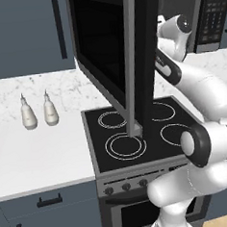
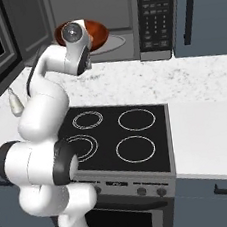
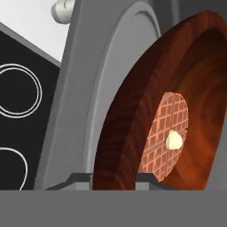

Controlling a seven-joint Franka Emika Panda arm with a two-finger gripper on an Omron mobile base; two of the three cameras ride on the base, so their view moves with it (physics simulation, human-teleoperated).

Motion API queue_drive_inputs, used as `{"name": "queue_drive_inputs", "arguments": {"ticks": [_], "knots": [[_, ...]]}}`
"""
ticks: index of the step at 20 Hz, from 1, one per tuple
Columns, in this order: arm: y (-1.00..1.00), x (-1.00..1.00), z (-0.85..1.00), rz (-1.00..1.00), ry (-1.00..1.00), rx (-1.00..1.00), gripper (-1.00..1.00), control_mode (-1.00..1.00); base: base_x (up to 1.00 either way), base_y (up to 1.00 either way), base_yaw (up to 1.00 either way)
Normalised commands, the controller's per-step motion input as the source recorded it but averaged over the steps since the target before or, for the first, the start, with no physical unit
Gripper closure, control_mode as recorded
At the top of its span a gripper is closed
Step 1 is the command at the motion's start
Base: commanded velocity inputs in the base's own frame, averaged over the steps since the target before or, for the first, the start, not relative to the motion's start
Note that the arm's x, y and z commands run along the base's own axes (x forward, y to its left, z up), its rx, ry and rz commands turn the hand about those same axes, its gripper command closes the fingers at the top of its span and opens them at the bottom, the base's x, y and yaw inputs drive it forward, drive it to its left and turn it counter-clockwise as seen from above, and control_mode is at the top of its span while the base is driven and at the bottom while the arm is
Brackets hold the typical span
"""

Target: Open the microwave, place the bowl with waffle inside the microwave, then close the microwave door and turn it on.

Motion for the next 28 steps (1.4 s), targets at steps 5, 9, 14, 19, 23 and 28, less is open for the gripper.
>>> {"name": "queue_drive_inputs", "arguments": {"ticks": [5,9,14,19,23,28], "knots": [[0.07,0.79,0.00,0.00,0.05,0.00,1.00,-1.00,0.00,0.00,0.00],[0.18,0.23,-0.22,0.00,0.02,0.00,-1.00,-1.00,0.00,0.00,0.00],[0.15,0.16,-0.17,0.00,0.02,0.00,-1.00,-1.00,0.00,0.00,0.00],[0.01,0.04,0.00,0.00,0.00,0.01,-1.00,-1.00,0.00,0.00,0.00],[-0.41,-0.77,0.06,0.00,-0.12,0.04,-1.00,-1.00,0.00,0.00,0.00],[-0.61,-1.00,0.01,0.01,-0.21,0.00,-1.00,-1.00,0.00,0.00,0.00]]}}
